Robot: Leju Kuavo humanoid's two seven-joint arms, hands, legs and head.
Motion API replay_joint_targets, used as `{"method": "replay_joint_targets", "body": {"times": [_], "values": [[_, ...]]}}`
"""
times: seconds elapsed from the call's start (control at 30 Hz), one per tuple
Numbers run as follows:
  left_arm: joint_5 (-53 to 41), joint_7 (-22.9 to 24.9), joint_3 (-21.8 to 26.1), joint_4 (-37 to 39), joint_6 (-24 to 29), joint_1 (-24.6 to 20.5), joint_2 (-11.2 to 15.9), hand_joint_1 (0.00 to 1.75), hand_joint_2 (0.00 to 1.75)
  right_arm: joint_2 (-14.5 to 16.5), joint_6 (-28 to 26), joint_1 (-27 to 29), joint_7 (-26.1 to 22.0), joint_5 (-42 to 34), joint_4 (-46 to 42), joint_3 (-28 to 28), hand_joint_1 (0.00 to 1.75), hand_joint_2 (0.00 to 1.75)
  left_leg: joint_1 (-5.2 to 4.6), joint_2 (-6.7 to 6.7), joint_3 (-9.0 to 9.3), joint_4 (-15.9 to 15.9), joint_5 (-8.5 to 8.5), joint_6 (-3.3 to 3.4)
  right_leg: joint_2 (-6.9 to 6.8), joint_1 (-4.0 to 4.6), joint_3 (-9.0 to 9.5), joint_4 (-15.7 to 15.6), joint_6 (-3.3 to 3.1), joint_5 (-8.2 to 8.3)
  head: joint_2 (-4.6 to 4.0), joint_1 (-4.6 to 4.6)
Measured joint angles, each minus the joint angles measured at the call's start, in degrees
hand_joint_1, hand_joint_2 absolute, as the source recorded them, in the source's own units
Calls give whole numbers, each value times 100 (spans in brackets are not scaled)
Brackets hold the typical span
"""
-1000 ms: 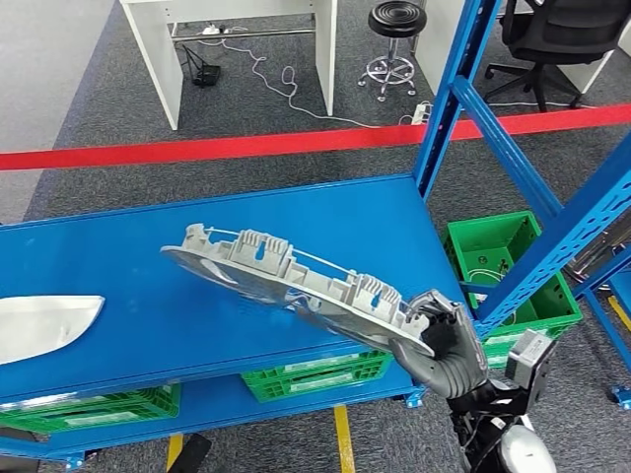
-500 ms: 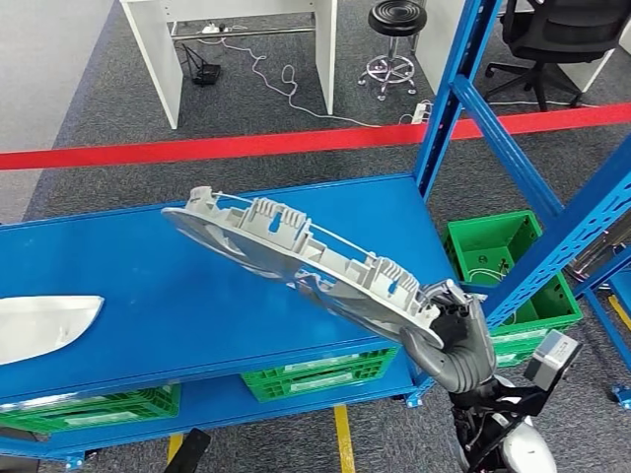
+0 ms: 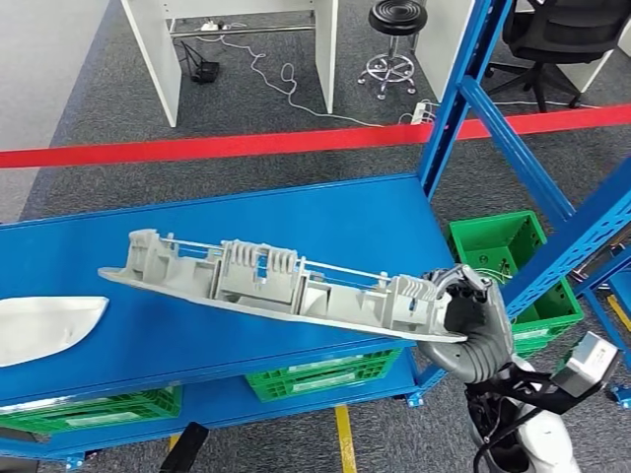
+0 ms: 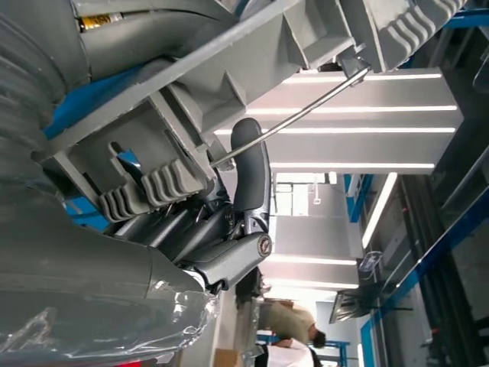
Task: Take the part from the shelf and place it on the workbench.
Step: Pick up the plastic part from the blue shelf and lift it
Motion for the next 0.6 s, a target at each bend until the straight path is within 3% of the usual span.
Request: {"method": "replay_joint_targets", "body": {"times": [0.07, 0.13, 0.17, 0.2, 0.23, 0.3, 0.33, 0.4, 0.47, 0.5, 0.53, 0.6], "values": [[-4, 23, 1, 0, -22, -34, -2, 0, 175, -1, 32, -42, -35, 19, 17, -40, 175, 175, 36, 15, 18, -47, 33, 26, -15, 1, -177, 460, 43, -330, 0, 16], [2, 41, 2, 0, -32, -47, -3, 0, 175, -1, 54, -61, -62, 22, 56, -81, 175, 175, 47, 21, 5, -47, 39, 25, -20, -10, -463, 1202, 85, -709, 0, 23], [4, 46, 2, 0, -36, -45, -3, 0, 175, -1, 62, -60, -70, 22, 81, -101, 175, 175, 54, 24, -3, -45, 45, 17, -21, -17, -548, 1435, 103, -777, 0, 22], [5, 50, 3, 0, -40, -43, -3, 0, 175, -1, 70, -58, -75, 21, 105, -120, 175, 175, 65, 25, -13, -42, 54, 3, -22, -26, -533, 1453, 121, -724, 0, 22], [6, 54, 3, 0, -46, -42, -4, 0, 175, -1, 75, -59, -79, 22, 128, -138, 175, 175, 84, 25, -24, -36, 65, -19, -24, -40, -403, 1235, 143, -569, 0, 22], [6, 59, 4, 0, -56, -41, 1, 0, 175, 0, 79, -74, -83, 44, 165, -165, 175, 175, 124, 18, -59, -13, 94, -90, -22, -69, 38, 444, 198, -257, 0, 27], [5, 66, 4, 0, -57, -40, 3, 0, 175, 1, 72, -82, -88, 84, 176, -175, 175, 175, 132, 13, -77, -3, 112, -135, 0, -70, 203, 156, 186, -157, 0, 24], [-4, 87, 4, 0, -58, -25, 11, 0, 175, 1, 37, -83, -96, 219, 189, -194, 175, 175, 128, -2, -102, 9, 170, -222, 45, -46, 274, 3, 112, -128, 0, 20], [-21, 115, 4, 1, -61, 24, 17, 0, 175, 1, -9, -37, -94, 362, 192, -222, 175, 175, 137, -10, -119, 3, 223, -298, 53, -35, 190, 36, -11, -67, 0, 18], [-35, 137, 4, 1, -62, 59, 21, 0, 175, 1, -27, -2, -93, 413, 192, -235, 175, 175, 145, -4, -148, 34, 163, -327, 50, -31, 145, 45, -82, -34, 0, 11], [-50, 160, 4, 2, -63, 96, 25, 0, 175, 1, -40, 33, -91, 448, 192, -245, 175, 175, 148, 4, -207, 167, 0, -348, 46, -31, 93, 43, -152, 12, 0, 4], [-78, 207, 4, 2, -62, 157, 33, 0, 175, 2, -51, 91, -91, 487, 191, -254, 175, 175, 140, 17, -414, 777, -554, -358, 37, -18, -28, 37, -248, 110, 0, -23]]}}
